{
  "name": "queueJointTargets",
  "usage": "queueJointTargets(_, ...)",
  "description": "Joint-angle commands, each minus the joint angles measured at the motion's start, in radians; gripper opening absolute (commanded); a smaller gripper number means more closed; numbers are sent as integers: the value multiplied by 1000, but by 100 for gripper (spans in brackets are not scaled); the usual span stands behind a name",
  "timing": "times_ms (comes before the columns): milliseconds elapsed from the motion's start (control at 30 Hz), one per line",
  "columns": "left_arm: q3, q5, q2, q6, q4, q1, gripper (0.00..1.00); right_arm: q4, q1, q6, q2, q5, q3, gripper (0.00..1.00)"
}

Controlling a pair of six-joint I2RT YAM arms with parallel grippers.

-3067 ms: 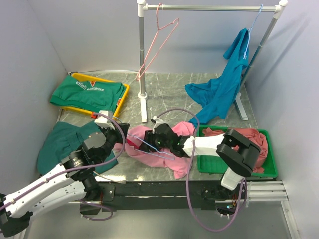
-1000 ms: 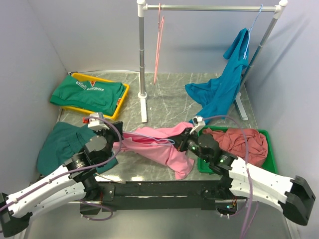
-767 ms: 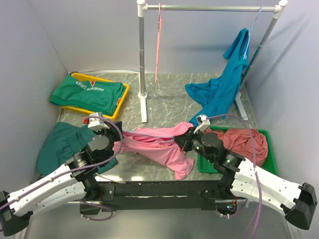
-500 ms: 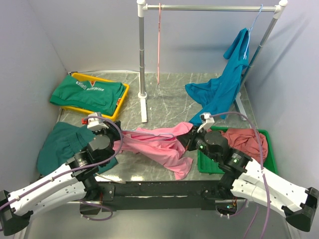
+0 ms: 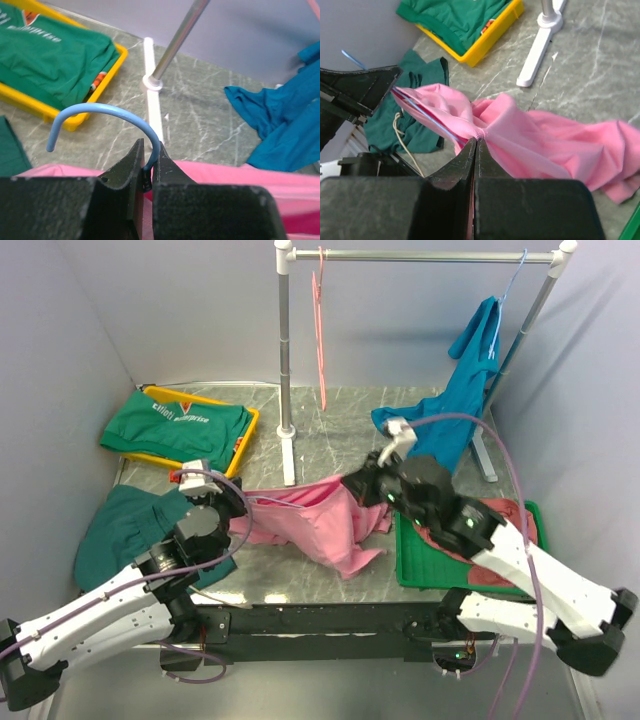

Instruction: Place the t-shirt on the hanger

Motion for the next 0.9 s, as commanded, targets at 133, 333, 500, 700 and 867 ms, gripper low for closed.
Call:
queueJointTargets(133,168,172,-2,276,155,4,1,-63,-13,-219,307,-204,462,0)
queueJointTargets(333,294,272,12,380,126,3,1,-128,-13,-222,445,-296,719,0)
queueJointTargets(500,357,390,26,437,135,3,1,-214,-10,-220,551,-303,914,0)
queueJointTargets(700,391,539,0,467,146,0,1,-240,-11,-243,623,-313,1021,0)
queueJointTargets(867,411,530,-43,493,135,0,1,-185,-26,-236,603,-283,906,0)
